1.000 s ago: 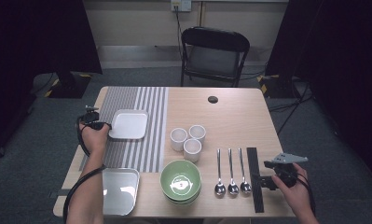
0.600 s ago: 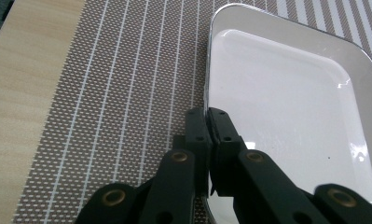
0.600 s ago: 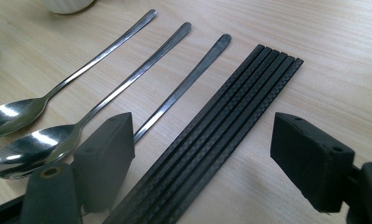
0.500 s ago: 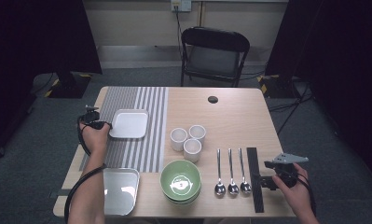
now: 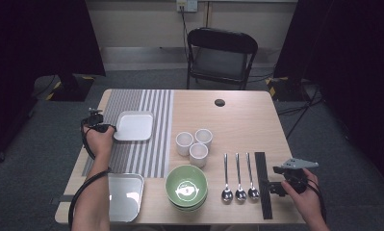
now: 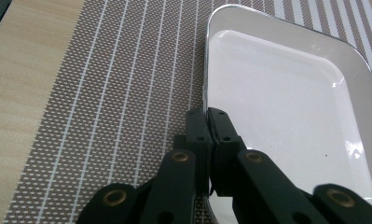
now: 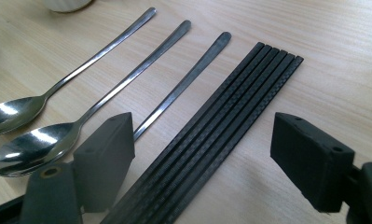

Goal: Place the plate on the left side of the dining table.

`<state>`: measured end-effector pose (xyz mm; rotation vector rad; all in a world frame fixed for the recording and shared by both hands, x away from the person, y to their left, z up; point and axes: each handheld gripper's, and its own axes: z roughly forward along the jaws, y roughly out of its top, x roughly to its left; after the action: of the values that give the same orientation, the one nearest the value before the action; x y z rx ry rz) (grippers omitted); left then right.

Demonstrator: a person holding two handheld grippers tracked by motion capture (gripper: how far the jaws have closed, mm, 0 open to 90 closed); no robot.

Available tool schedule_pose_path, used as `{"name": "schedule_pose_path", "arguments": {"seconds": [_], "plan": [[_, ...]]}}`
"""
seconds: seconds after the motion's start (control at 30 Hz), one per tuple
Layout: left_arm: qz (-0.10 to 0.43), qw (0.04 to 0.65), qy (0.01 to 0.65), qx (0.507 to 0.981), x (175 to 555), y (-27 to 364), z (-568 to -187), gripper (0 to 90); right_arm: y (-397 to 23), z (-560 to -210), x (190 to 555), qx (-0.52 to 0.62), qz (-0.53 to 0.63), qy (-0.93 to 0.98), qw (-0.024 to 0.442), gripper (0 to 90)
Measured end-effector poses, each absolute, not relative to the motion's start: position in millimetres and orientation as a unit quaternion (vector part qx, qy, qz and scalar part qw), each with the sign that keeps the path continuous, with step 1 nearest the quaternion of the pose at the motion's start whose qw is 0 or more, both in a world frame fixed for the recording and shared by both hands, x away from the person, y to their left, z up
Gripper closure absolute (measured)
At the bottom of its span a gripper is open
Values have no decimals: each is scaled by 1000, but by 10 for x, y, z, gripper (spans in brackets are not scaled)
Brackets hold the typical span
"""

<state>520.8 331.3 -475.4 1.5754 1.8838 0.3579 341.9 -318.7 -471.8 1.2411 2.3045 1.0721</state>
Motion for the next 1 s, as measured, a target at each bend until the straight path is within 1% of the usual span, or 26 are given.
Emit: {"name": "schedule_pose_path", "arguments": {"seconds": [0.1,1.0], "plan": [[137,322,714,606,5211,3317,-4753,885,-3190,-4723,3418,432,374,806,155,210],[138,324,717,602,5224,3325,-4757,883,-3191,-4725,3408,433,372,806,154,210]]}}
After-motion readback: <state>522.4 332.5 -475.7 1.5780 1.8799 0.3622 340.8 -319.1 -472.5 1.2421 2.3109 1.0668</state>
